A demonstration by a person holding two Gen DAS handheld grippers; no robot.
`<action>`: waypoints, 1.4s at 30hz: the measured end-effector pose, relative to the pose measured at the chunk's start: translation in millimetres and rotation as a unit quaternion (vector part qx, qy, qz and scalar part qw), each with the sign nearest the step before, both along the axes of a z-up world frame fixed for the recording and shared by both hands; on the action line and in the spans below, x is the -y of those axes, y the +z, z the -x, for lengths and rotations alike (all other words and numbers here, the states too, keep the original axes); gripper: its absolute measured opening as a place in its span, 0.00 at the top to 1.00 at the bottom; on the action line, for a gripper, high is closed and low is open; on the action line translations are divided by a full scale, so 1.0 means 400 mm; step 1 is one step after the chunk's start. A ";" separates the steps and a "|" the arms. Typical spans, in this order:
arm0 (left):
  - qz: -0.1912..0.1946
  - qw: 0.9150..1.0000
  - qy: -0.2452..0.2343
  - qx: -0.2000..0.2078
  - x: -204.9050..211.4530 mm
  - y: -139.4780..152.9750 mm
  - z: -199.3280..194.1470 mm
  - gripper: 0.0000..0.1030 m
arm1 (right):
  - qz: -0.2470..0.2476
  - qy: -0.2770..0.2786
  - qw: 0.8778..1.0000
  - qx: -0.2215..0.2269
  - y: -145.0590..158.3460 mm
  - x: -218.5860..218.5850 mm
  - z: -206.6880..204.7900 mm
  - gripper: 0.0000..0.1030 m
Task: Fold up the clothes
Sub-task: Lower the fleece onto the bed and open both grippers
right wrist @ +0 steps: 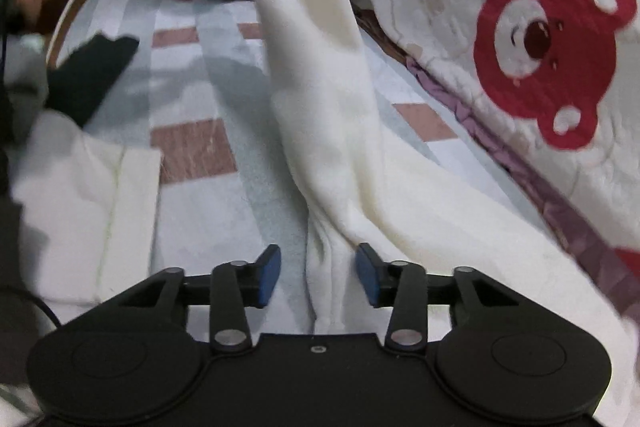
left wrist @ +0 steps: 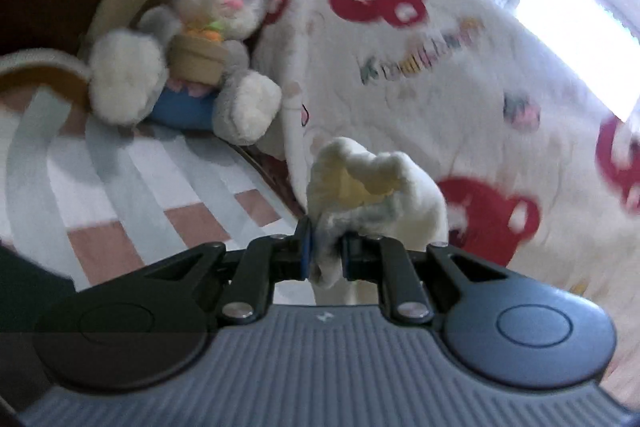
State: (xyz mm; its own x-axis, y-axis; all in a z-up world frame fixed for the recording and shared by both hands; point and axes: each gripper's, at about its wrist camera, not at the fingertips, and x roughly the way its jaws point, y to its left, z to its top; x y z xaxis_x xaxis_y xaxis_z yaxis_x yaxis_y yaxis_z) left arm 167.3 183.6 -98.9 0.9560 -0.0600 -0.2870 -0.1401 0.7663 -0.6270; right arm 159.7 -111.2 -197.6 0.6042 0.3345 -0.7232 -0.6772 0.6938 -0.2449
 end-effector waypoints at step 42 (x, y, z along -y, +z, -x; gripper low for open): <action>-0.076 0.962 0.074 -0.252 -0.030 -0.165 -0.073 0.24 | -0.064 -0.185 0.977 -0.085 0.031 0.350 -0.431 0.37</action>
